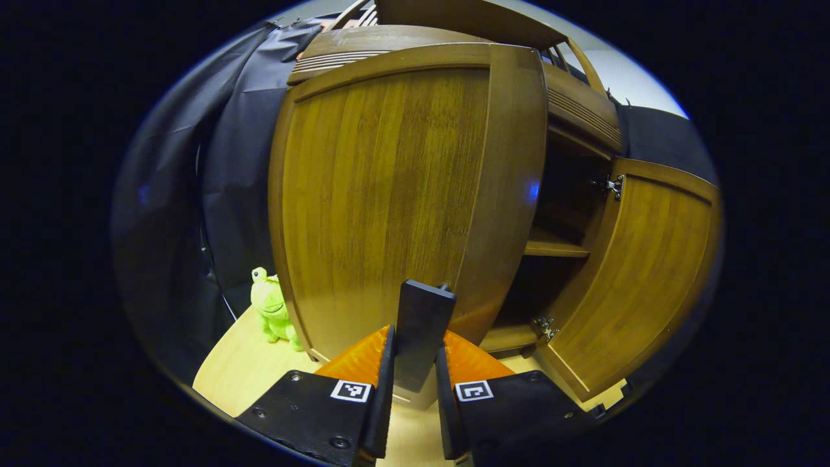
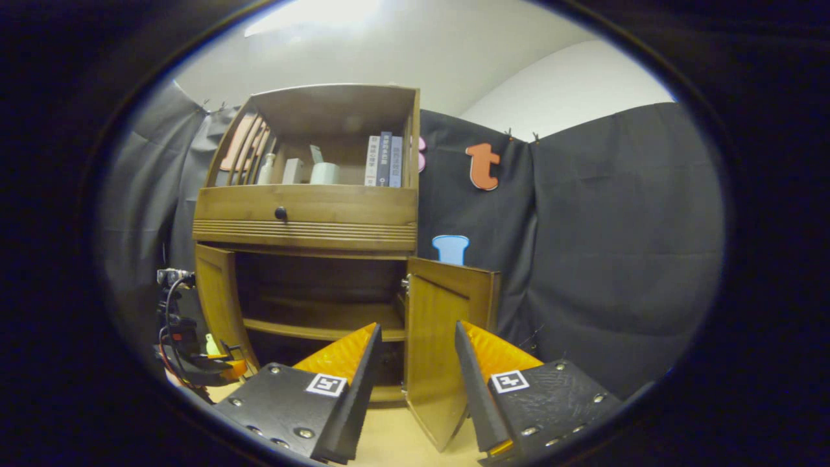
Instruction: Open the right door of the double-door shoe cabinet with the right hand, and open the left door with the left hand.
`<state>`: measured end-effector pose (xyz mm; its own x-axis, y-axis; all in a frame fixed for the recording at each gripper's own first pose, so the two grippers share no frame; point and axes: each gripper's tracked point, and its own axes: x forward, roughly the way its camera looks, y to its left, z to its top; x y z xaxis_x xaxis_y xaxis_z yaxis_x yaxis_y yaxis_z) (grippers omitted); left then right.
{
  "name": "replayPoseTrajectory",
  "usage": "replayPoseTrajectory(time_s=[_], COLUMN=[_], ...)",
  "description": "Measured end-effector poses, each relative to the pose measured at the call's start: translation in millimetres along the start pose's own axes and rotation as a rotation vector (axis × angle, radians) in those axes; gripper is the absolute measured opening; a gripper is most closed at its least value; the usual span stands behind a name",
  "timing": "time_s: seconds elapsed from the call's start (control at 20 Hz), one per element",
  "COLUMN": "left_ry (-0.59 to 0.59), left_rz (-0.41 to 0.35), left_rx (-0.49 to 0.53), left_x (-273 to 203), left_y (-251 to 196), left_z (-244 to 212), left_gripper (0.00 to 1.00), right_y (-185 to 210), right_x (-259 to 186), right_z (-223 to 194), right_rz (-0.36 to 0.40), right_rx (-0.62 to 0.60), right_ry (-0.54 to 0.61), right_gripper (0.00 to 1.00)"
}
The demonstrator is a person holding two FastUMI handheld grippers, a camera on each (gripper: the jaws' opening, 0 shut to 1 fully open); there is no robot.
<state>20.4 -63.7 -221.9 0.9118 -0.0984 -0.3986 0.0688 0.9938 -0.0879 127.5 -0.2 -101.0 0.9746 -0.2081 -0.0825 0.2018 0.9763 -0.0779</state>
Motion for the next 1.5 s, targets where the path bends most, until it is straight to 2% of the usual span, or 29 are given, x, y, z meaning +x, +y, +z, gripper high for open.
replayPoseTrajectory(time_s=[0.05,0.65,0.75,0.8,0.85,1.2,1.3,1.5], left_ry=[0.000,-0.007,-0.011,-0.012,-0.013,-0.023,-0.027,-0.034], left_rz=[0.002,0.058,0.078,0.090,0.104,0.198,0.230,0.275], left_rx=[-0.007,-0.066,-0.075,-0.075,-0.074,-0.094,-0.107,-0.107], left_x=[-3,-46,-55,-59,-61,-88,-92,-104], left_y=[2,42,52,58,60,104,116,141], left_z=[-1,-6,-7,-7,-7,-10,-11,-13], left_gripper=[0.33,0.33,0.33,0.36,0.33,0.33,0.28,0.28], right_y=[7,70,81,86,90,119,128,141], right_x=[0,16,18,19,19,20,19,21], right_z=[-1,-16,-18,-20,-21,-32,-34,-35], right_rz=[0.017,0.186,0.215,0.229,0.242,0.325,0.347,0.378], right_rx=[0.001,0.012,0.015,0.016,0.016,0.033,0.038,0.036], right_ry=[0.003,0.029,0.033,0.036,0.039,0.066,0.072,0.076], right_gripper=[0.66,0.66,0.66,0.66,0.66,0.66,0.66,0.66])
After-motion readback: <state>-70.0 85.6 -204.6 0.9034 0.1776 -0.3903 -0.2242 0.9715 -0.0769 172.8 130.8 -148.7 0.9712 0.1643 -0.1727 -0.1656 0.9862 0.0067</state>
